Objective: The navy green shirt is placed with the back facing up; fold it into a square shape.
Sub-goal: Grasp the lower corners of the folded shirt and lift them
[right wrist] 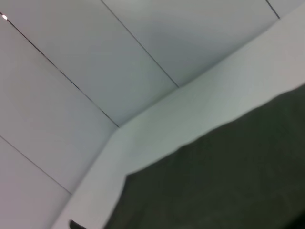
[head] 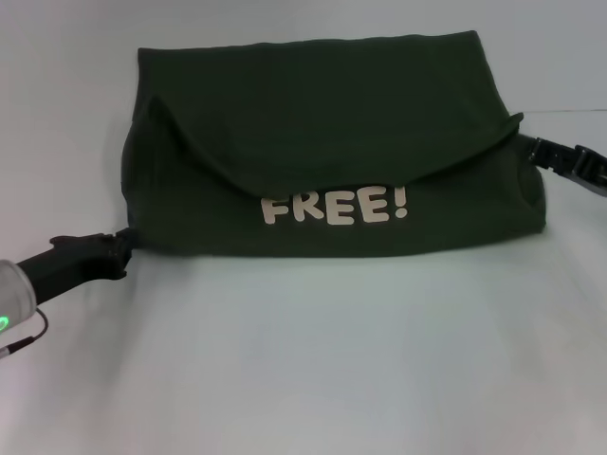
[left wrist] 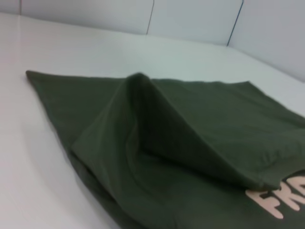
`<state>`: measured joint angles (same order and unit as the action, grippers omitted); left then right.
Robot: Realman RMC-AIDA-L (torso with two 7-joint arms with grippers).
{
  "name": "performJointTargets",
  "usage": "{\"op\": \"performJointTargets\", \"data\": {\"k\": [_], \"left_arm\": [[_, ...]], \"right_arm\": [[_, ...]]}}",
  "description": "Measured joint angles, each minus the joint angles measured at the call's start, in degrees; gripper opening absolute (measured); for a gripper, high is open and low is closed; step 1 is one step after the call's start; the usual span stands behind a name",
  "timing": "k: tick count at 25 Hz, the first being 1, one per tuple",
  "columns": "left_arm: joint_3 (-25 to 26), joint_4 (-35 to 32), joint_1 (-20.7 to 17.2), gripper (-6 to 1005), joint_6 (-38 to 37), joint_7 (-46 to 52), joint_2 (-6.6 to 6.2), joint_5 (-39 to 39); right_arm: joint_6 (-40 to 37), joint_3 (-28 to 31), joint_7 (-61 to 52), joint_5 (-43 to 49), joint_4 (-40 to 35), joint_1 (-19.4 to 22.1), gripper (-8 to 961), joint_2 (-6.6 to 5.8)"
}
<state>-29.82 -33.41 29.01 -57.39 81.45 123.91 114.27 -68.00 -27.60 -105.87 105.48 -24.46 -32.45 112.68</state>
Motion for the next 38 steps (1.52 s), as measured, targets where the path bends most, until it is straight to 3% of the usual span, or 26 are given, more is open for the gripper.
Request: {"op": "performJointTargets", "data": {"k": [12,18,22,29,38], "left_arm": [[0.2,-1.8,-1.5,-1,-1.7,1.9,-0.09,1.4],[0.2,-1.8,-1.6,-1,-1.5,2.0,-0.07,1.4],[0.2,-1.8,-1.5,-1,-1.5,2.1,-0.07,1.4],[0.2,-1.8,-1.1,-2,-1.3,2.1,-0.15,1.4],[0.1,-1.8,-1.1,-2,-1.2,2.1,-0.16,1.4]], "right_arm": [[4.0,0.0,-15.7,15.0,-6.5,-0.3,578,-1.28],[6.9,-2.3,-17.2,16.5,-6.2,-0.9,578,-1.46],[9.9,-5.5,-18.5,16.6,-5.8,-1.2,578,-0.79],[12.1,-5.8,-18.3,16.7,-3.6,-2.7,577,0.91],[13.8,-6.3,-18.3,16.6,-2.7,-2.4,556,1.46]]}}
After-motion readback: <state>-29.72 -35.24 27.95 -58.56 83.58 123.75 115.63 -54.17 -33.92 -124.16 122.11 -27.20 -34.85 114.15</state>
